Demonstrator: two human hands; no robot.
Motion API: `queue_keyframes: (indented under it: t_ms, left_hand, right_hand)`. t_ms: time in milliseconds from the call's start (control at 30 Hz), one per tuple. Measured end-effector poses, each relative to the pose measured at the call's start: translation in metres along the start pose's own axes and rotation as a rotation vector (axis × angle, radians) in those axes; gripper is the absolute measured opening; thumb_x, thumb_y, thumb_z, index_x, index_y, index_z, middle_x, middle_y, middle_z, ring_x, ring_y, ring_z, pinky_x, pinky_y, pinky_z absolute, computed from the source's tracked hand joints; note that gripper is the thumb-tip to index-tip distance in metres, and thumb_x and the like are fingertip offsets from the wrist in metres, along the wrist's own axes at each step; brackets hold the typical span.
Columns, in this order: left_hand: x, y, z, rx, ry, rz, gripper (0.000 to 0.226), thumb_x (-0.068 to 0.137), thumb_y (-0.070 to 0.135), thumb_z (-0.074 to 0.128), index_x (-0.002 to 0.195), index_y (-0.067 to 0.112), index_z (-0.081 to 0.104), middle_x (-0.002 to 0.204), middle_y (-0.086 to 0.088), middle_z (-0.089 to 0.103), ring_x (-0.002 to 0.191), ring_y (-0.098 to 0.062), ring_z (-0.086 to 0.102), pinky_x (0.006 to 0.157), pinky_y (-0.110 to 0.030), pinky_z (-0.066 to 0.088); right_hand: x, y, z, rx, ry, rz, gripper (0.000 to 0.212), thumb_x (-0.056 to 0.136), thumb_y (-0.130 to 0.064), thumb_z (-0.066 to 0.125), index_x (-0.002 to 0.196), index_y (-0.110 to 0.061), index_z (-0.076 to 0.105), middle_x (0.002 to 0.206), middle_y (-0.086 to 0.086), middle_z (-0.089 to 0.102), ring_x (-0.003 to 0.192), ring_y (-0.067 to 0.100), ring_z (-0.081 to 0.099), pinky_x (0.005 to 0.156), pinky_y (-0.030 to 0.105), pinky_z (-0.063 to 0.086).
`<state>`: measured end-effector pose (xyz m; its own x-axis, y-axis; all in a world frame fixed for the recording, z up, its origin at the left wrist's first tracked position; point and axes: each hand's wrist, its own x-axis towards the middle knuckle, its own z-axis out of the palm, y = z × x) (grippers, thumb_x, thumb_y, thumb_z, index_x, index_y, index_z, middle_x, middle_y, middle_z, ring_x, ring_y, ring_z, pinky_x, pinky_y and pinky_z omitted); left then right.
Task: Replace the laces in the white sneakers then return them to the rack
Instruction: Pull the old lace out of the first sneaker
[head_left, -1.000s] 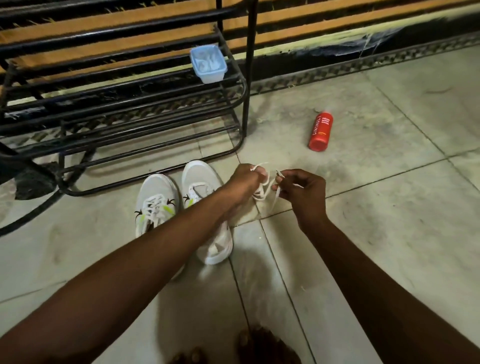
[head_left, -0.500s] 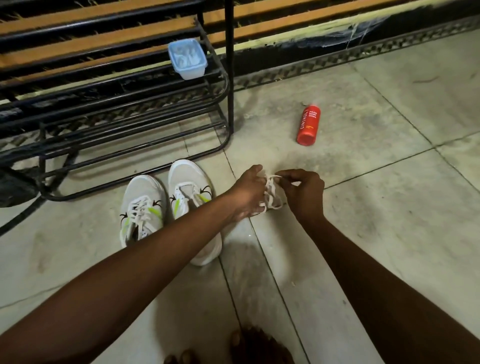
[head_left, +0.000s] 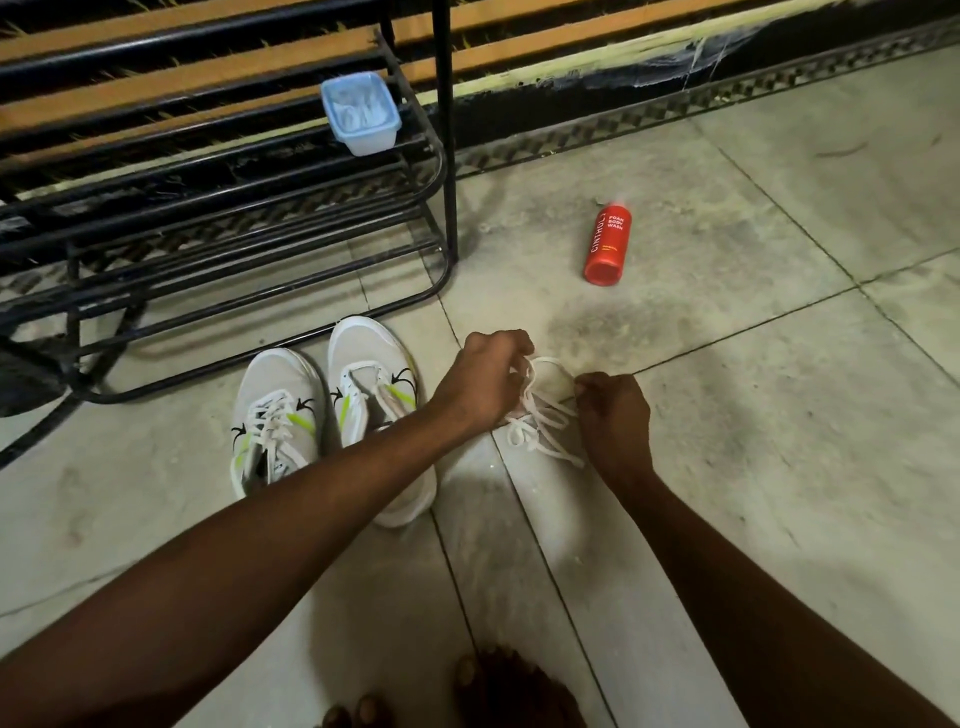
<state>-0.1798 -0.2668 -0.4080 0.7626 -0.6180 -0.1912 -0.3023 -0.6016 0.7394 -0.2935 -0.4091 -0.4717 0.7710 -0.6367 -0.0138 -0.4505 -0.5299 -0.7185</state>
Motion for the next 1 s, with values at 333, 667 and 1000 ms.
queue_keyframes:
  t_ms: [333,667,1000]
  left_hand:
    - [-0.016,-0.031,0.024,0.290,-0.170,-0.161,0.062,0.082,0.029,0.080,0.133,0.012,0.049,0.129,-0.017,0.044,0.119,-0.037,0.053,0.094,-0.030,0.045]
    - [-0.019,-0.015,0.036,0.082,-0.048,-0.071,0.031,0.085,-0.002,0.061,0.116,-0.001,0.066,0.085,-0.001,0.067,0.083,-0.009,0.065,0.074,-0.015,0.048]
    - [-0.036,-0.026,0.004,-0.032,0.125,-0.004,0.018,0.088,0.004,0.067,0.103,0.013,0.071,0.098,-0.004,0.072,0.089,-0.019,0.069,0.087,-0.034,0.056]
  right_hand:
    - [-0.044,0.027,0.002,-0.017,-0.027,-0.238,0.050,0.074,-0.030,0.081,0.117,-0.012,0.065,0.111,0.006,0.049,0.095,0.015,0.053,0.081,0.015,0.043]
    - [-0.003,0.010,0.000,-0.031,-0.059,-0.274,0.022,0.078,0.007,0.069,0.093,-0.007,0.077,0.088,0.005,0.069,0.081,0.016,0.065,0.074,-0.003,0.034]
    - [-0.015,-0.004,0.002,-0.041,0.051,-0.304,0.030,0.072,-0.008,0.074,0.102,-0.008,0.075,0.105,0.008,0.065,0.100,0.033,0.060,0.083,0.039,0.053]
